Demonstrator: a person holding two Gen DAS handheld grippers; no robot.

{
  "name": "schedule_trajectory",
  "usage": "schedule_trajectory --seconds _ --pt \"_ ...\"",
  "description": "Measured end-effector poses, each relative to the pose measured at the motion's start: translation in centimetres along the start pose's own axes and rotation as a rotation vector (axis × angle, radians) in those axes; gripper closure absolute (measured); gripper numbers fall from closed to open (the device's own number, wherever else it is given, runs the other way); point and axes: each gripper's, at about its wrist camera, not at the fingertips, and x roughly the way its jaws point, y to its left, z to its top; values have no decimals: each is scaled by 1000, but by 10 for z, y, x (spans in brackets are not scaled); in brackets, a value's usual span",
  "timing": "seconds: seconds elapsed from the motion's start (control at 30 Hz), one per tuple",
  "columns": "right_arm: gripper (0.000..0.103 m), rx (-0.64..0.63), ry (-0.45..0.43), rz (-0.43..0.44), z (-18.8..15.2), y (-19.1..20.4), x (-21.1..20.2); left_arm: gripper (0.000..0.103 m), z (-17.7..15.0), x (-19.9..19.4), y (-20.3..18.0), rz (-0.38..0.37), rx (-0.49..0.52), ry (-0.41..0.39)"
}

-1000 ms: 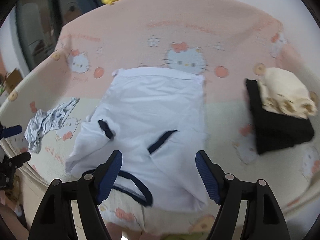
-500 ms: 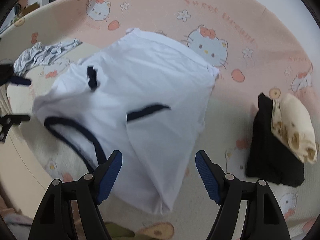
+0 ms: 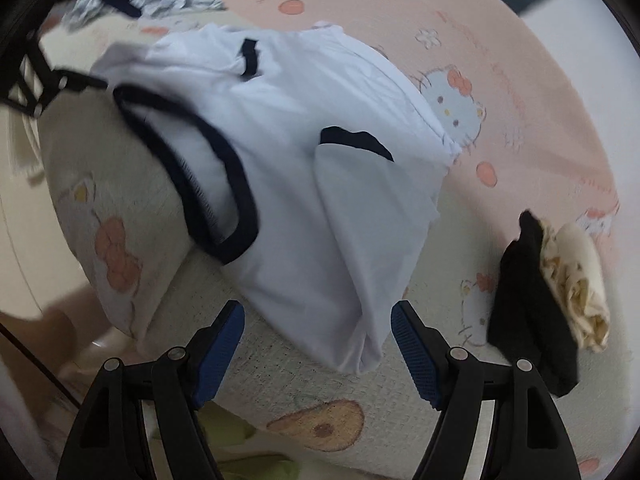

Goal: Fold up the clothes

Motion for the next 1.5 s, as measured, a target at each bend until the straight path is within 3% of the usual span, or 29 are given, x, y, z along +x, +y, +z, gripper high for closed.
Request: schedule_trajectory --seconds 0.13,0.23,0.5,0.6,0.8,1.13,1.37,1.5 --pt "28 -108 -14 -105 -1 16 4 34 3 -4 -12 -18 34 -21" --pt "28 -148 -15 -125 1 21 8 34 6 -7 -21 -30 48 -35" --pt "28 -284 -59 -235 8 46 13 34 13 4 -42 185 116 -41" --pt "28 -345 -99 -293 14 56 14 34 21 11 -44 227 103 -33" --pt "28 -358 -125 -321 32 58 22 34 30 19 -39 209 73 -15" --pt "27 -344 -85 -359 1 41 23 33 -5 19 -38 278 212 -4" --pt "27 -328 -93 -389 24 46 30 34 29 24 -46 266 104 -33" --pt "27 -323 -111 -404 40 49 37 33 40 31 -47 285 124 -54"
